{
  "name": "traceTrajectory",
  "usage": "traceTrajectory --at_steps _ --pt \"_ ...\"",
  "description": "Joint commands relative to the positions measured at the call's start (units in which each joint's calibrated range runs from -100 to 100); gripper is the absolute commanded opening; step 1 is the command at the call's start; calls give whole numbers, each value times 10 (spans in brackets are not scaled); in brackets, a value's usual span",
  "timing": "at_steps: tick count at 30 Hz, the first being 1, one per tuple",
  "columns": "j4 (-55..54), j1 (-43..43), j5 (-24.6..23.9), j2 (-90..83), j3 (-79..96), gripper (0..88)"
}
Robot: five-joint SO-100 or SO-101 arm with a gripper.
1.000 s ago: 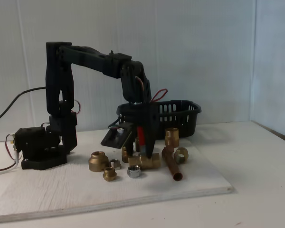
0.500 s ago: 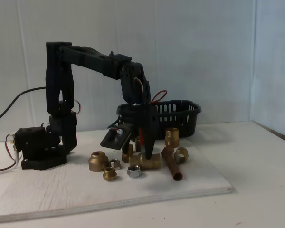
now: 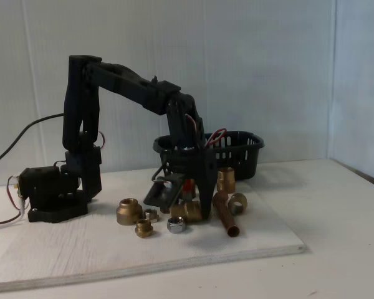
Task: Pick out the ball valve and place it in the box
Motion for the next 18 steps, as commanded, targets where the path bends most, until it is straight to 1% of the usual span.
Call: traceTrajectory --at_steps 1,2,8,14,18 --pt "-2 -6 -2 -1 -12 288" --pt "-2 -6 -2 -1 -12 282" --pt "-3 -6 -2 -5 -12 179" --pt "-3 -5 0 -5 -12 157" --pt "-3 -5 0 -4 -12 111"
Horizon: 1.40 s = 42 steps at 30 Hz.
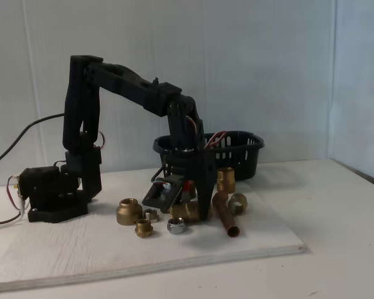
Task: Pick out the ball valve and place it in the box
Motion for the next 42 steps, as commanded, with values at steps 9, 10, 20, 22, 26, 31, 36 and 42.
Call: traceTrajectory --at_steps 9,10,20,22,26,31,36,42 --pt "-7 -2 1 -6 -12 65" --pt "-7 -2 1 -6 -12 59" --pt "-7 -1 2 -8 -12 8" --pt "-7 -1 2 -8 -12 8" --pt "-7 -1 2 -5 -8 9" --pt "-7 0 2 -10 -14 9" --pt "9 4 -2 -27 -37 9" --pt "80 8 -2 -55 -65 9"
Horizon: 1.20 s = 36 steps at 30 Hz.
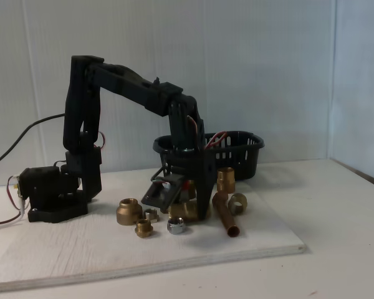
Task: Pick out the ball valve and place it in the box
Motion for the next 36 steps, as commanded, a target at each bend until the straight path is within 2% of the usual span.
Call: traceTrajectory --at_steps 1,10,15,21,30,36 --pt "54 9 -2 -58 -55 9" --pt "104 12 -3 -86 -84 9" --pt "104 9 -35 -98 -99 9" --pt "104 -10 -103 -105 -153 9" --pt "104 -49 -246 -104 -265 9" --pt "99 -73 -321 -102 -321 9"
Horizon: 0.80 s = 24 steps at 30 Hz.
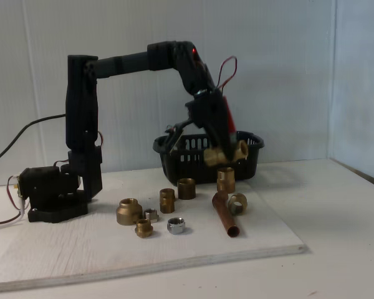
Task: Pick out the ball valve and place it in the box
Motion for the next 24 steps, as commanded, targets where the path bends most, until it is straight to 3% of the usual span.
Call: traceTrajectory --at_steps 1,5,12,24 --pt "-5 -16 -48 -48 -67 9" --pt "-45 -36 -120 -51 -93 9" --pt "-49 -64 -197 -51 -146 9" --pt "75 -115 -342 -51 -292 9"
